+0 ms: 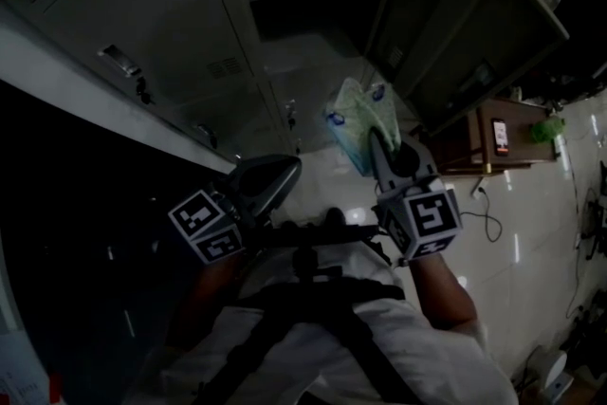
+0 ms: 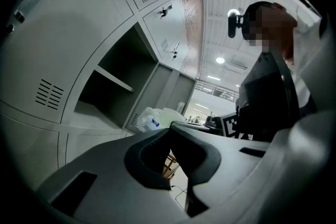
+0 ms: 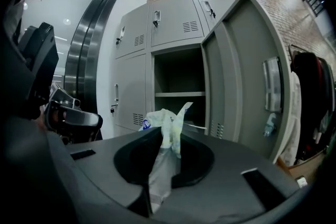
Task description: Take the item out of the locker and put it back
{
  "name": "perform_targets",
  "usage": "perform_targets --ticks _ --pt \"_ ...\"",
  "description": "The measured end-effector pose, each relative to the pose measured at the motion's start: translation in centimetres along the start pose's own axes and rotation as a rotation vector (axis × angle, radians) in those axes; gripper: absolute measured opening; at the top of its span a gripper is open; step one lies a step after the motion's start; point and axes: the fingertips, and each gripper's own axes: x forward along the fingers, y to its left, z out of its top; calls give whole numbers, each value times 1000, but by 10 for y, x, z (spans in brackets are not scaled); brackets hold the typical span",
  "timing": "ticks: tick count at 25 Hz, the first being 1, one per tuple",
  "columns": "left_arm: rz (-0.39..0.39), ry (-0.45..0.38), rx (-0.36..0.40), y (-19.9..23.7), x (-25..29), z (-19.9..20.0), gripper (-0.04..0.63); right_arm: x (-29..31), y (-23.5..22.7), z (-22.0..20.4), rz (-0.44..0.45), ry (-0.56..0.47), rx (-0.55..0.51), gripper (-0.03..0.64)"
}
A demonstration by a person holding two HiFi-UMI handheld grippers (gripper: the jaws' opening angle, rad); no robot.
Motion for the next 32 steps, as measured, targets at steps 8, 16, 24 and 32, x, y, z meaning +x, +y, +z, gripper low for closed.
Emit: perform_targets --ticks 8,16,24,32 --pt "-1 21 -23 -1 1 -8 3 -7 3 -18 -17 51 36 19" --pt "4 17 4 -4 1 -7 3 -5 1 -19 -7 36 35 19" --pt "24 -4 10 -2 2 -7 3 -2 0 -19 4 33 32 20" --pt "59 -8 5 1 -1 -8 3 0 -2 -17 9 43 29 19"
